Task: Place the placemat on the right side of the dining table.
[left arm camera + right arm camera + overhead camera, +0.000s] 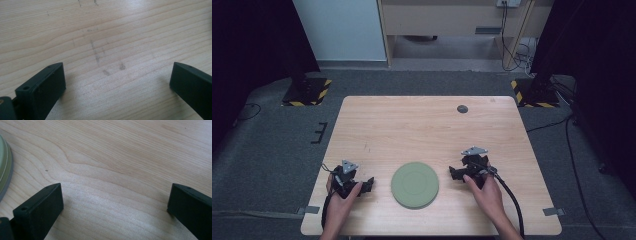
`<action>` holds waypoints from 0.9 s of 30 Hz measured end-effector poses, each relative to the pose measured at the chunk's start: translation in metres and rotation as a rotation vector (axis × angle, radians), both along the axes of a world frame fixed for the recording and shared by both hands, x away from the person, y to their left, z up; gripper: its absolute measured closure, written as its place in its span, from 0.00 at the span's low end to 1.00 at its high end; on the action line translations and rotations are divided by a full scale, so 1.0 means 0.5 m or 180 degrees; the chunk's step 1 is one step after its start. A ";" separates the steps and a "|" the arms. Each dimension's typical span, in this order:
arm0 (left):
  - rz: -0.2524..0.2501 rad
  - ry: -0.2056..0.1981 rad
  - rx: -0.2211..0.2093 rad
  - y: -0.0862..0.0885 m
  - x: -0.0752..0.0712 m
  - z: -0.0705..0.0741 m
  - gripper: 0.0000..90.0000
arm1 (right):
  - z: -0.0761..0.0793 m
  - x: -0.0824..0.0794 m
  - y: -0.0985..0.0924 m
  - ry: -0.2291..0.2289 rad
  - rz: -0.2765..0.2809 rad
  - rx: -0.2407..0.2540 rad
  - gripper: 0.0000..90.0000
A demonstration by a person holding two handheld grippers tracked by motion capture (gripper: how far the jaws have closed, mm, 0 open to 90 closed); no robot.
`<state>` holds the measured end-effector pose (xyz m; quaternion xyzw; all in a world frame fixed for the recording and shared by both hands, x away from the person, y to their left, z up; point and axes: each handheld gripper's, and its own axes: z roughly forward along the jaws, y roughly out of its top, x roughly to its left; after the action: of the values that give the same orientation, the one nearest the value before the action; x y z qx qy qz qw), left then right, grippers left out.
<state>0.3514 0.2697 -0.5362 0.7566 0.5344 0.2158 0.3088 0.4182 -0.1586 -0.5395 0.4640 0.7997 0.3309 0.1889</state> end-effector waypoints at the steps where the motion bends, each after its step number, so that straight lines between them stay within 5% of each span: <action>1: -0.0024 0.0001 -0.0006 0.000 -0.001 0.000 0.00 | 0.000 0.000 0.000 0.0000 -0.0003 0.0000 0.00; 8: -0.0094 -0.0004 -0.0009 0.000 0.001 0.000 0.00 | 0.000 0.005 0.001 0.0014 0.0131 0.0009 0.01; 11: -0.0161 -0.0054 -0.0151 0.001 -0.004 0.006 0.04 | 0.006 0.005 -0.005 0.0074 0.0200 -0.0024 0.05; 17: -0.0297 -0.0228 -0.0174 -0.017 -0.025 0.041 0.03 | 0.034 -0.048 -0.001 -0.0042 0.0472 -0.0022 0.08; 21: -0.0463 -0.0283 -0.0066 -0.042 -0.026 0.070 0.03 | 0.055 -0.080 0.007 -0.0093 0.0651 0.0039 0.08; 27: -0.0636 -0.0259 -0.0018 -0.074 -0.034 0.082 0.03 | 0.061 -0.110 0.021 -0.0069 0.0777 0.0117 0.07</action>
<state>0.3344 0.2328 -0.4952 0.7959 0.4439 0.2130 0.3523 0.3632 -0.1480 -0.5091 0.3629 0.8420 0.3710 0.1474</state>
